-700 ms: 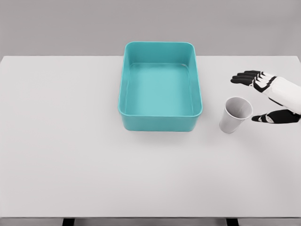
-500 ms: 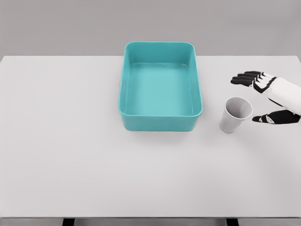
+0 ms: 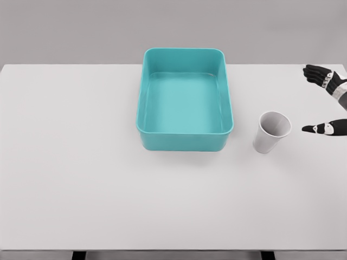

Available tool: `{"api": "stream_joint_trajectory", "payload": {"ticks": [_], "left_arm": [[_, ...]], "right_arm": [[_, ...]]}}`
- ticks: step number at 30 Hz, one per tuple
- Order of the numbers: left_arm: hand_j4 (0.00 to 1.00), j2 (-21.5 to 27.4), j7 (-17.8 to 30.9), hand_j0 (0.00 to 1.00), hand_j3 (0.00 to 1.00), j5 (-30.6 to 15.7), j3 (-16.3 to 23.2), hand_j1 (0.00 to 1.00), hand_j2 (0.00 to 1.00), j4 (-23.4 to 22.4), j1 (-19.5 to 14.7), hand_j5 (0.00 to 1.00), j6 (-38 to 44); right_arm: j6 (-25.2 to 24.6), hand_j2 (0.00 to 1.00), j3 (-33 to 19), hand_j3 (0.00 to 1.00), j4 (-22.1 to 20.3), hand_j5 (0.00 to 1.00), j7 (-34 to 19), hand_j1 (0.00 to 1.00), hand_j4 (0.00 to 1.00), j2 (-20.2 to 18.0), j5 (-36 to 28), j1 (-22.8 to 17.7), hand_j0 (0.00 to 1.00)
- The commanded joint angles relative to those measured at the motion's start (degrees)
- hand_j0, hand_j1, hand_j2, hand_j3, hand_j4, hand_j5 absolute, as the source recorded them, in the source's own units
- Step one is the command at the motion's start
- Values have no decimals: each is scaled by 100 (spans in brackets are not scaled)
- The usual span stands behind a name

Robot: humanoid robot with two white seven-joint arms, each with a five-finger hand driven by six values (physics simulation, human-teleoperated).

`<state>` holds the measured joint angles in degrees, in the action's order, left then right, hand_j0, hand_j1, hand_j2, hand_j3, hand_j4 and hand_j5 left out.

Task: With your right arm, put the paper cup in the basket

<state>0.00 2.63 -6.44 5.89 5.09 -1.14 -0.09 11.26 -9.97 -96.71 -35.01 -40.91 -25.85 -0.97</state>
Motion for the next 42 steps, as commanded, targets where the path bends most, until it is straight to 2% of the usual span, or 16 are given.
{"api": "stream_joint_trajectory", "payload": {"ticks": [1, 3, 5, 12, 17, 24, 42], "left_arm": [[100, 0, 1, 100, 100, -6, 0, 100, 100, 0, 0, 100, 0], [100, 0, 1, 100, 100, 2, 0, 100, 100, 0, 0, 100, 0], [100, 0, 1, 100, 100, -6, 0, 100, 100, 0, 0, 100, 0], [100, 0, 1, 100, 100, 2, 0, 100, 100, 0, 0, 100, 0], [100, 0, 1, 100, 100, -6, 0, 100, 100, 0, 0, 100, 0], [100, 0, 1, 100, 100, -6, 0, 100, 100, 0, 0, 100, 0], [100, 0, 1, 100, 100, -6, 0, 100, 100, 0, 0, 100, 0]], "right_arm": [[-511, 100, 109, 100, 249, 100, 1, 100, 100, 162, -201, 0, 100], [-511, 100, 250, 100, 557, 100, 1, 100, 100, 179, -149, -202, 100], [-450, 100, 513, 100, 767, 100, 1, 100, 100, 232, -105, -229, 100], [-423, 100, 646, 100, 1462, 100, 1, 100, 100, 593, -105, -70, 100], [-423, 100, 646, 100, 1620, 100, 1, 100, 100, 601, -105, 17, 100], [-396, 100, 901, 100, 1796, 100, 1, 100, 100, 979, -8, 387, 100], [-388, 100, 1059, 100, 1726, 100, 1, 100, 100, 1041, 19, 395, 100]]}}
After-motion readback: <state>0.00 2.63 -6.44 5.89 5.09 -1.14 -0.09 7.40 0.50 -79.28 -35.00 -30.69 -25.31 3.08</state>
